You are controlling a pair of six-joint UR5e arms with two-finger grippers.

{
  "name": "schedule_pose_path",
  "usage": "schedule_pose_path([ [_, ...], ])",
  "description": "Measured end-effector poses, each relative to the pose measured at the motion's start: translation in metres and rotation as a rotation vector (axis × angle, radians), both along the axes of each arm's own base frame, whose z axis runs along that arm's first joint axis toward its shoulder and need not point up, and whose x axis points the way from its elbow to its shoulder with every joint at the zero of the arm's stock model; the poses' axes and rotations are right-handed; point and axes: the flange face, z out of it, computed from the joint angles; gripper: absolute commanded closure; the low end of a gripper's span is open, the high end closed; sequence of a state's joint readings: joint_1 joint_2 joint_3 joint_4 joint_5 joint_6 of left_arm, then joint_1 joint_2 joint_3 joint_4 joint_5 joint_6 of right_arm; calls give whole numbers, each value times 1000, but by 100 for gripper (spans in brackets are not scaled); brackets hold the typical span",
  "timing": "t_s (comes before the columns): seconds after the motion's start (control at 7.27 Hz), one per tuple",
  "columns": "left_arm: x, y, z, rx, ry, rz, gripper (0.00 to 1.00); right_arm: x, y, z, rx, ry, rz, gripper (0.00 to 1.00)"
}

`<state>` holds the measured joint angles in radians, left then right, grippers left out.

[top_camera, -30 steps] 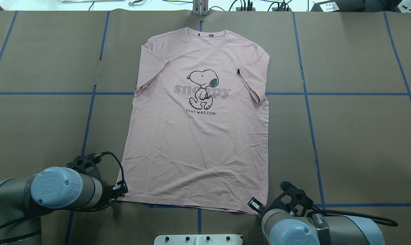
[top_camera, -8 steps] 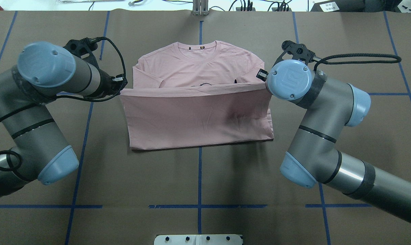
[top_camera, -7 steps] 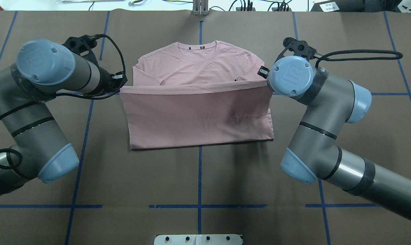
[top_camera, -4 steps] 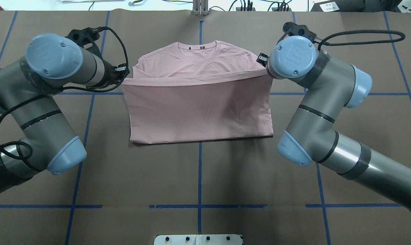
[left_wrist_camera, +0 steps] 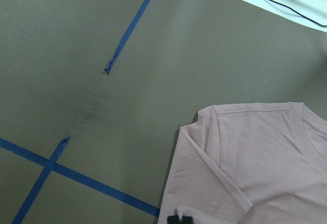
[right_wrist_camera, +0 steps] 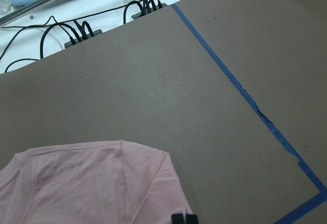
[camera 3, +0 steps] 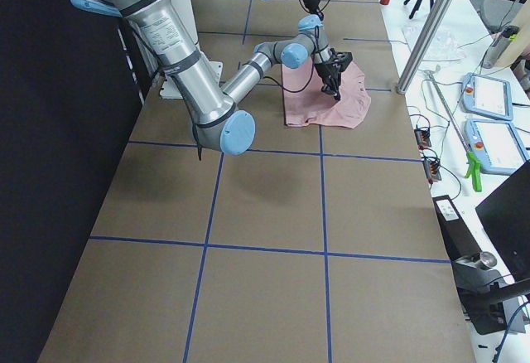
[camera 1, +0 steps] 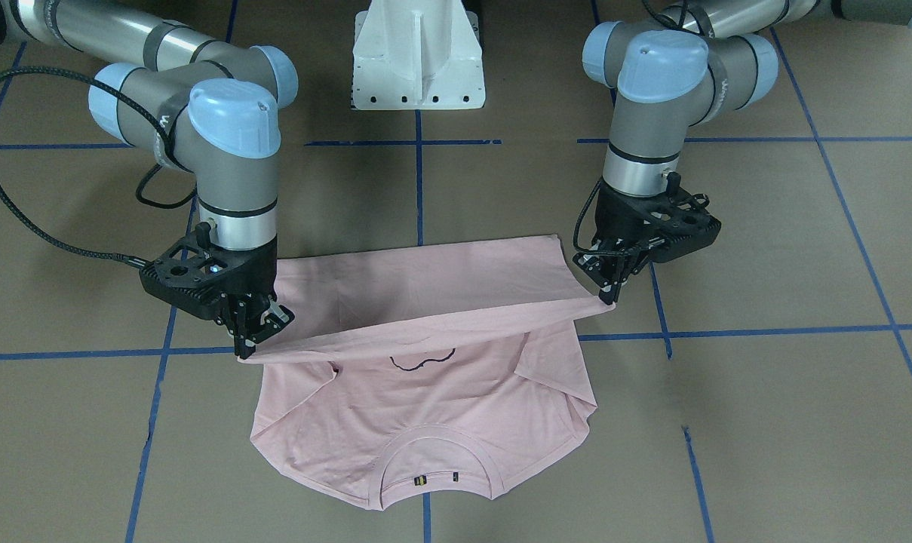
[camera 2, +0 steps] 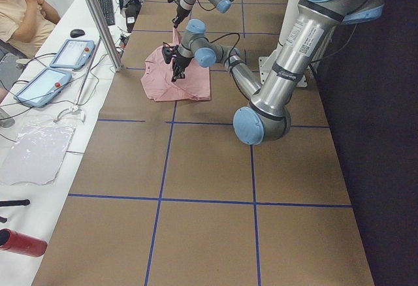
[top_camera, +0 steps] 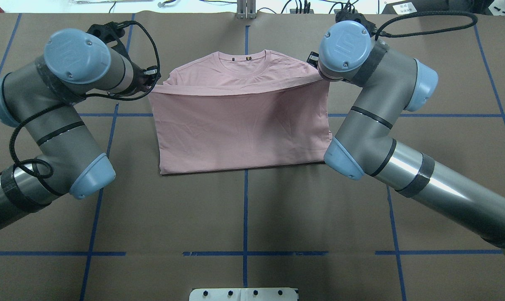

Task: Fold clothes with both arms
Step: 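Raise both grippers away from the folded shirt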

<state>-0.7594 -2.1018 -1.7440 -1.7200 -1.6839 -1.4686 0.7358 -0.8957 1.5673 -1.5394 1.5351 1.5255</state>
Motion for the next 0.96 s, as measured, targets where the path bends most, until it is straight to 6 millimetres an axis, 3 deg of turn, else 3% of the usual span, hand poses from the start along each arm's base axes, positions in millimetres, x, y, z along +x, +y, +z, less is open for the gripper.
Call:
schedule_pose_path([
  [0.41, 27, -29, 22, 25, 26, -5, 100, -32, -36, 24, -11, 19, 0, 100],
  [0.96, 62, -65, 58, 58, 42, -21, 100, -57, -57, 65, -18, 28, -4, 100],
])
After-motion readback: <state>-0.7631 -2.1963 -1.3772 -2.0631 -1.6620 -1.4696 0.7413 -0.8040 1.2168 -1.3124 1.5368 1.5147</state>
